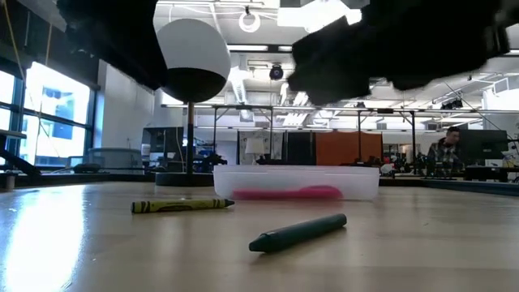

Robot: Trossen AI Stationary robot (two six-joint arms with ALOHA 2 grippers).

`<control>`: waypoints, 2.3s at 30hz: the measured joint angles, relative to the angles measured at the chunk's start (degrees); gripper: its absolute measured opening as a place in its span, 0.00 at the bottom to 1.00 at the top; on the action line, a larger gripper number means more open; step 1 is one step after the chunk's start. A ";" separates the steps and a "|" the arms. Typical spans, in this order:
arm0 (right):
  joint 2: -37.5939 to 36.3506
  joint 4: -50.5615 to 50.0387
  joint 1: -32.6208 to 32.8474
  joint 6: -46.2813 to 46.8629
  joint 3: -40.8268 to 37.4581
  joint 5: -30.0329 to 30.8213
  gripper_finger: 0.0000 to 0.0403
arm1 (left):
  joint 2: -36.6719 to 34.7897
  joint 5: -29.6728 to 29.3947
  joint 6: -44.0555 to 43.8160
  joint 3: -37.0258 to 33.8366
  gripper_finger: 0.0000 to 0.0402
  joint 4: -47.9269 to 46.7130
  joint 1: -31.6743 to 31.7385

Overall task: Pick & place school supplies into a supply box
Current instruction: Put the green crayon into the pink supply box

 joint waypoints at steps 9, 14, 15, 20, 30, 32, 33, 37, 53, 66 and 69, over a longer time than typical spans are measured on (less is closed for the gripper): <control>9.17 -2.62 -0.85 -3.67 4.91 -1.57 0.29 | -0.28 -0.50 0.03 0.00 0.39 0.78 -1.27; 11.21 -2.43 -1.95 -5.69 4.92 -1.73 0.29 | -0.26 -0.46 1.59 0.00 0.39 2.21 -1.18; 11.66 -2.09 -2.37 -5.71 4.93 -2.25 0.29 | -0.26 -0.46 1.64 0.00 0.39 2.19 -1.18; 14.41 -1.14 -4.02 -5.73 4.98 -4.21 0.29 | -0.26 -0.53 2.35 0.00 0.39 2.37 -1.18; 20.21 3.04 -4.80 -8.34 5.11 -7.96 0.03 | -0.24 -0.63 3.29 0.00 0.39 3.13 -1.16; 20.18 4.05 -4.81 -4.99 5.06 -7.86 0.03 | -0.22 -0.67 3.28 0.00 0.39 3.16 -1.16; 19.57 4.80 -4.59 -3.61 5.00 -7.51 0.04 | -0.22 -0.68 3.28 0.00 0.39 3.18 -1.16; 14.85 2.28 -3.10 -4.95 4.89 -5.41 0.04 | -0.22 -0.77 3.28 0.00 0.39 3.35 -1.16; -19.79 -18.74 -9.87 -8.48 -11.18 32.14 0.01 | -0.22 -1.91 7.09 0.00 0.39 7.93 -1.16; -15.80 5.88 -20.90 -1.55 -20.06 19.56 0.03 | -0.17 1.66 8.84 0.00 0.39 13.85 -1.11; -13.15 2.08 -21.69 -1.45 -17.41 18.76 0.04 | -0.17 5.09 8.12 0.00 0.39 13.89 -1.11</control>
